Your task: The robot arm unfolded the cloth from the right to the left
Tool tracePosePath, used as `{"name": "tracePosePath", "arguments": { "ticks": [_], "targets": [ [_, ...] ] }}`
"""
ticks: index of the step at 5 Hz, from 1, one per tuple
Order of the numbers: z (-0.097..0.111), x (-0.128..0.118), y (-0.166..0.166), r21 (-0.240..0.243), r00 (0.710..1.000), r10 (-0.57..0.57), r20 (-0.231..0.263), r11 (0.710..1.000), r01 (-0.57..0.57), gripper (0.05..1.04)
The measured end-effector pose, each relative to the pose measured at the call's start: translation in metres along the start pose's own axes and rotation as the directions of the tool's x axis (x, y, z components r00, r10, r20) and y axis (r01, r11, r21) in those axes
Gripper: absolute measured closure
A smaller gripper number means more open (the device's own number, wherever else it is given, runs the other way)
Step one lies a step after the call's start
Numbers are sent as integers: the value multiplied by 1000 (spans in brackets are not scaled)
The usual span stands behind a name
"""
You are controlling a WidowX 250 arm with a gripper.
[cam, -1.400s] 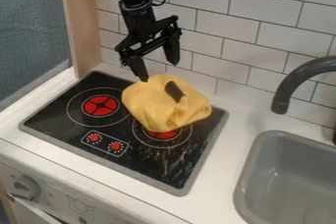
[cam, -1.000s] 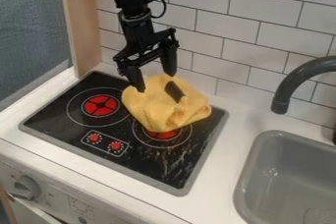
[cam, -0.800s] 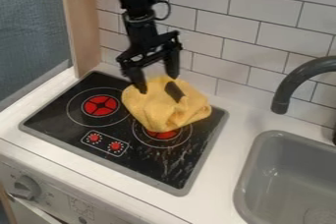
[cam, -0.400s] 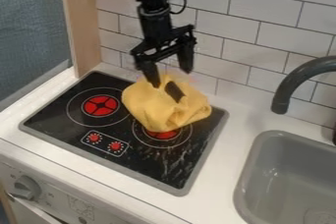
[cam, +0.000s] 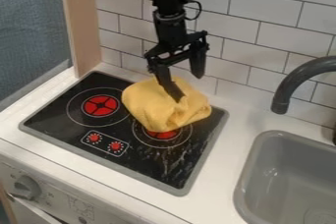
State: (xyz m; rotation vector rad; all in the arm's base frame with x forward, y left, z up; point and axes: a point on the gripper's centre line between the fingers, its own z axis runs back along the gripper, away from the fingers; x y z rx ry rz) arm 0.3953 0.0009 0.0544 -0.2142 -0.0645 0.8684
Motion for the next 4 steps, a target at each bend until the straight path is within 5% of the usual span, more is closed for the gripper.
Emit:
{"name": "tracePosePath", "arguments": {
  "ticks": [4],
  "targets": [
    [-18, -5, 1, 58, 1000, -8, -8, 998, 9, 147]
  ]
}}
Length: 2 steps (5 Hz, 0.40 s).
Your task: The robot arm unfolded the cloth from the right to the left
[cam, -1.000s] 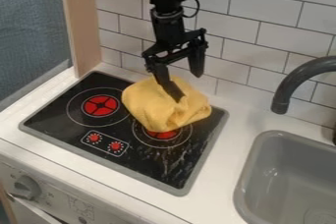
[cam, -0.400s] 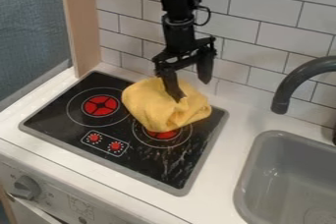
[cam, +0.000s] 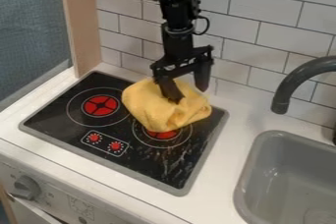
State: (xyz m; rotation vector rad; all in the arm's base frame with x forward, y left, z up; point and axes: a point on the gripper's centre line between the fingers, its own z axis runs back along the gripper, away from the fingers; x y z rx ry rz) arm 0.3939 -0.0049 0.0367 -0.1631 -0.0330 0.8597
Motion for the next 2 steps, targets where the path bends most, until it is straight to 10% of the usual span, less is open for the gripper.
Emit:
{"name": "tracePosePath", "arguments": {
  "ticks": [2],
  "targets": [
    [-4, 2, 0, -1, 1000, 11, 12, 1000, -11, 747]
  ]
}}
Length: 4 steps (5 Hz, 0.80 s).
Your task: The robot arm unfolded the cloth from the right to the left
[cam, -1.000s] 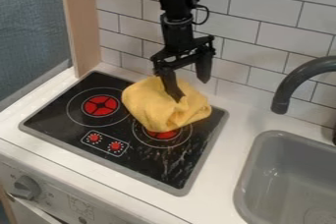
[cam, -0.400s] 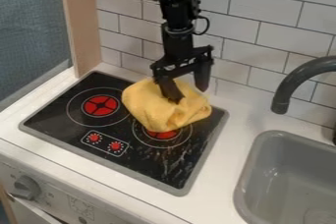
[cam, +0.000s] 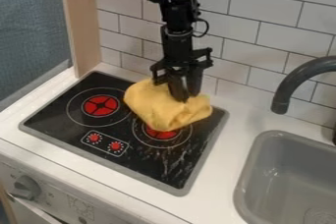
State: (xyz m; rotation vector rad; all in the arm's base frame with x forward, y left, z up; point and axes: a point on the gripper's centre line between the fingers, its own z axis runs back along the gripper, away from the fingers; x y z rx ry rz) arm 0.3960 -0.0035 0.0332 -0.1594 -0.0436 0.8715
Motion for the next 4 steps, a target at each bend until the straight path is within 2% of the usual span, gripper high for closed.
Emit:
{"name": "tracePosePath", "arguments": {
  "ticks": [1, 2, 3, 4],
  "targets": [
    [0, -1, -1, -7, 1000, -2, -9, 1000, 2, 934],
    [0, -3, -2, -14, 1000, -2, -21, 1000, 2, 1020],
    [1, -10, 5, -8, 999, -3, -37, 1000, 3, 1033],
    [21, -10, 13, -53, 1000, 4, -16, 999, -5, 1033]
  ]
}}
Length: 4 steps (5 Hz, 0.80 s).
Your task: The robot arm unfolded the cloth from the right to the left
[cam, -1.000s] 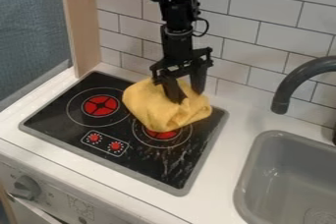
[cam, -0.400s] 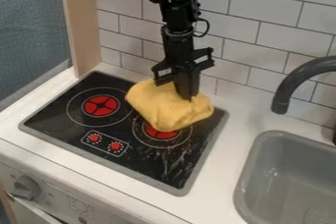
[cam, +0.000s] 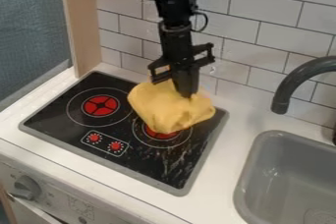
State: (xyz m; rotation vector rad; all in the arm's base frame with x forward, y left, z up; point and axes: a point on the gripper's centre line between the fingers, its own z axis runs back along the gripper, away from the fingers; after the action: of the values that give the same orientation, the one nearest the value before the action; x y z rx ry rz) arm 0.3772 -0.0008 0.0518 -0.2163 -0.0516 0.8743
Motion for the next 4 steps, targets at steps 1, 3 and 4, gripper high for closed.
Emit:
{"name": "tracePosePath", "arguments": {
  "ticks": [1, 3, 4],
  "targets": [
    [19, 4, 17, -22, 1000, 3, 27, 1000, -3, 1033],
    [21, 13, 67, 49, 999, 41, 26, 998, -42, 1033],
    [16, 16, 96, 105, 997, 70, 20, 992, -72, 1033]
  ]
}}
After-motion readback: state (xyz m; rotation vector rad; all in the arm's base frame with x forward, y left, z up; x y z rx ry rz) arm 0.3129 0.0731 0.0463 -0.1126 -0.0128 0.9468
